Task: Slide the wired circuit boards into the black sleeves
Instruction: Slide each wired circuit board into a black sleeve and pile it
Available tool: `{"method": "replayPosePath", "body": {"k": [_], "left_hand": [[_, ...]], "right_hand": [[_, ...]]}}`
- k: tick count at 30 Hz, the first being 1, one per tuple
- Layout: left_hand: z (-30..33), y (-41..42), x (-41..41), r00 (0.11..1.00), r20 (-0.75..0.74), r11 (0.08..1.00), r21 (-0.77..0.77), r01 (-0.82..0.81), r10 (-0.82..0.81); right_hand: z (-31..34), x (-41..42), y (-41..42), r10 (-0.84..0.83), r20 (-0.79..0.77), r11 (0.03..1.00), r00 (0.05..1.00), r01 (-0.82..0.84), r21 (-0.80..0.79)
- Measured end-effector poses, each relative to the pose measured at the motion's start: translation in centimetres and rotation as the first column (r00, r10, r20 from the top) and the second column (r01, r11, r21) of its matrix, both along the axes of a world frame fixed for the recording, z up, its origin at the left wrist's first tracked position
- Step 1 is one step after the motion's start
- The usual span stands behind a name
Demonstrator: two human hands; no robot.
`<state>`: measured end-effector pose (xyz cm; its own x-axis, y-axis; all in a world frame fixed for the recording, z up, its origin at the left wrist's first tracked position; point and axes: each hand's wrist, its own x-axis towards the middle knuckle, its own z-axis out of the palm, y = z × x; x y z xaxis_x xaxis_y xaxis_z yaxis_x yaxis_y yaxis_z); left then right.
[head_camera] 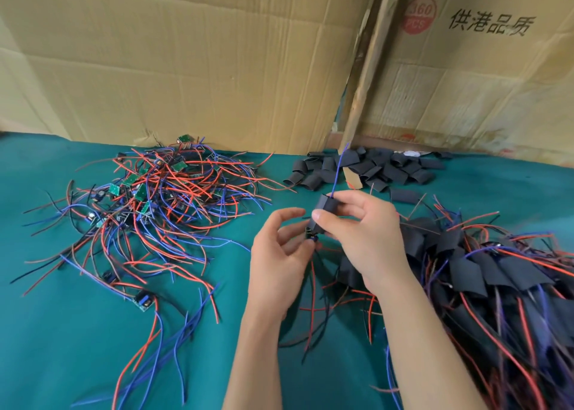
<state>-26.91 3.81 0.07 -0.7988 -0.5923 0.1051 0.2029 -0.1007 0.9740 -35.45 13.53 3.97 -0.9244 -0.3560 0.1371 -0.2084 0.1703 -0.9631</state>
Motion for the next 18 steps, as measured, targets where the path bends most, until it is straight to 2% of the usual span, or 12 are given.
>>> {"method": "replayPosePath", "body": {"k": [4,8,12,15,18], "left_hand": [[-0.2,0.01,-0.11,0.992,0.039,0.99,-0.085,-0.116,0.12],[-0.14,0.06,-0.02,0.99,0.041,0.99,-0.051,-0.134,0.137],[0.03,-0.06,0.03,0.993,0.022,0.992,-0.05,-0.115,0.116],[0.05,0.1,-0.07,0.988,0.032,0.986,-0.078,-0.147,0.15],[0.01,0.12,-0.16,0.979,0.022,0.978,-0.039,-0.203,0.204]], "right_hand": [[0.16,-0.35,-0.15,-0.031,0.036,0.997,0.999,0.033,-0.064],[0.33,-0.09,-0.11,-0.035,0.034,0.997,0.999,0.037,-0.068],[0.39,0.03,0.16,-0.051,-0.144,0.997,0.988,0.059,0.049],[0.52,0.38,0.05,-0.034,-0.16,0.997,0.987,0.045,0.066],[0.71,0.38,-0.06,-0.03,-0.138,0.997,0.99,0.038,0.06]]}}
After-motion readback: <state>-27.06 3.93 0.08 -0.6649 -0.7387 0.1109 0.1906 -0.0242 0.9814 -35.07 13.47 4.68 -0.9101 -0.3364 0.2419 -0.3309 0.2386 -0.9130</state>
